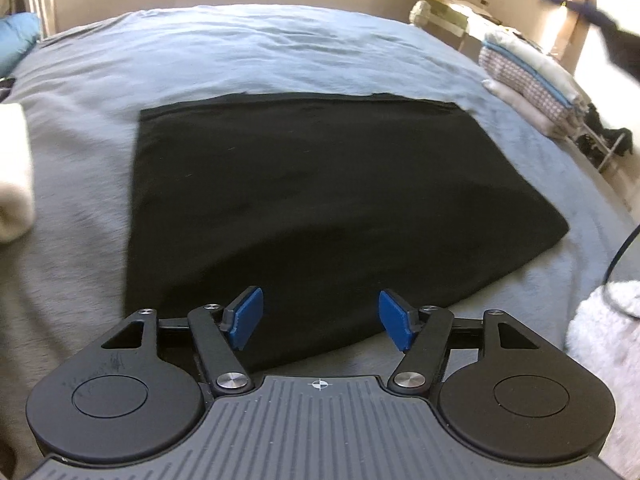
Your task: Fold clothes
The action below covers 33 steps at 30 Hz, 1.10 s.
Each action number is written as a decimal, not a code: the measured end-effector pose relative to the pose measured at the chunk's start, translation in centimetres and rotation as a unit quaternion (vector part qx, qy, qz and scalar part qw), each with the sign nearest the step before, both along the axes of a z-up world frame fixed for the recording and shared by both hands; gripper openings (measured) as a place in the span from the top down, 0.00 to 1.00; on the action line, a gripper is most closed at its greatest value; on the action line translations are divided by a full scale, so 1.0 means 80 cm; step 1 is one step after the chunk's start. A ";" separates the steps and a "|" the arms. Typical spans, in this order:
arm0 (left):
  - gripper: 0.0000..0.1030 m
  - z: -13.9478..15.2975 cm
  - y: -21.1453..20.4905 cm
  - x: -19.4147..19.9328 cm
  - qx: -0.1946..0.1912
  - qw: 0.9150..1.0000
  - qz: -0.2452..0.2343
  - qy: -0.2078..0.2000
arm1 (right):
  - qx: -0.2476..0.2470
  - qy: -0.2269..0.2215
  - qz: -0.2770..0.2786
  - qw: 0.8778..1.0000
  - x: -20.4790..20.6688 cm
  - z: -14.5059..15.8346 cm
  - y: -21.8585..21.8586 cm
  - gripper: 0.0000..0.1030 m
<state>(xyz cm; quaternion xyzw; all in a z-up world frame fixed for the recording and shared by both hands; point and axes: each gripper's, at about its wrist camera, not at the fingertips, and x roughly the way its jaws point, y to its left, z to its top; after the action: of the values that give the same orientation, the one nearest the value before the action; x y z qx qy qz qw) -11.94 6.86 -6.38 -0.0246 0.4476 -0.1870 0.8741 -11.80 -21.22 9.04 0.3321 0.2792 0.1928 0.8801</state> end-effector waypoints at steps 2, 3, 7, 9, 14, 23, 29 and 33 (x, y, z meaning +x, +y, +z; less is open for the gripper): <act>0.37 -0.002 0.009 -0.002 0.003 1.000 0.007 0.001 | -0.006 0.050 0.038 0.998 0.026 -0.040 0.025 0.75; 0.37 -0.002 0.014 -0.003 0.005 1.000 0.010 0.002 | -0.015 0.071 0.052 0.996 0.031 -0.058 0.036 0.75; 0.37 -0.009 0.032 -0.007 0.004 1.000 0.022 0.007 | -0.060 0.135 0.085 0.985 0.038 -0.118 0.074 0.75; 0.37 -0.015 0.039 -0.008 -0.001 1.000 0.026 0.011 | -0.037 0.170 0.087 0.981 0.039 -0.139 0.078 0.76; 0.37 -0.014 0.046 -0.013 -0.006 1.000 0.021 0.002 | 0.046 0.195 0.070 0.977 0.041 -0.145 0.071 0.76; 0.33 0.004 0.053 -0.018 0.001 0.999 0.019 -0.029 | 0.068 0.232 0.036 0.970 0.044 -0.159 0.057 0.76; 0.06 0.013 0.042 -0.012 0.004 0.998 0.037 -0.048 | -0.027 0.231 0.000 0.973 0.023 -0.160 0.050 0.75; 0.01 0.018 0.026 -0.008 0.015 0.998 0.032 -0.060 | -0.074 0.220 -0.021 0.972 0.019 -0.151 0.047 0.75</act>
<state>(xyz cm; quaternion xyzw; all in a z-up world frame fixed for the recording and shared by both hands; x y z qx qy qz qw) -12.56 8.92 -4.93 -0.0146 0.3962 -0.1530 0.9052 -10.31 -17.44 -3.05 0.3059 0.4723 0.0748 0.8233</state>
